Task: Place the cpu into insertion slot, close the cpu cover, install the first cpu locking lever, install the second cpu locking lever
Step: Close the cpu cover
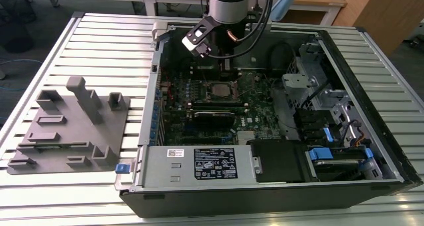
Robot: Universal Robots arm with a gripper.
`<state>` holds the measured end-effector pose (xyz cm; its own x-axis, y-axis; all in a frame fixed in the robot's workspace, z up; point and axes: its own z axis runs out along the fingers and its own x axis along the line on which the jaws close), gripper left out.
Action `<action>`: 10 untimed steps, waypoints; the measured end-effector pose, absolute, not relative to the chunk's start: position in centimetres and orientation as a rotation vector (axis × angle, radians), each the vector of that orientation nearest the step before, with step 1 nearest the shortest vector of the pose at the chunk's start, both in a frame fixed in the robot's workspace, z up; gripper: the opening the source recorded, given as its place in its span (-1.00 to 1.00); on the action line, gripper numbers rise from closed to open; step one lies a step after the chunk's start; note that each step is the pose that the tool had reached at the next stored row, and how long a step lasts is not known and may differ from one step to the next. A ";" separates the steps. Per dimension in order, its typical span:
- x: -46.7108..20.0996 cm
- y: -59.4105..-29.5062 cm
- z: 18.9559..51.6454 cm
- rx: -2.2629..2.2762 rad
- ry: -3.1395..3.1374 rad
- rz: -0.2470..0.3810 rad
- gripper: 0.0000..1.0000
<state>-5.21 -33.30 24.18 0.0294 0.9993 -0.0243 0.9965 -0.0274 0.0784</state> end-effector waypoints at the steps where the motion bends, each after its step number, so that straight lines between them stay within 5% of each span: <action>1: -5.2 -33.3 24.2 2.200 2.138 0.057 -0.80; 10: -5.2 -33.3 24.8 2.200 2.138 0.057 -0.80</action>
<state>-5.21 -33.30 24.79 0.0294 0.9993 -0.0243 0.9965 -0.0274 0.0784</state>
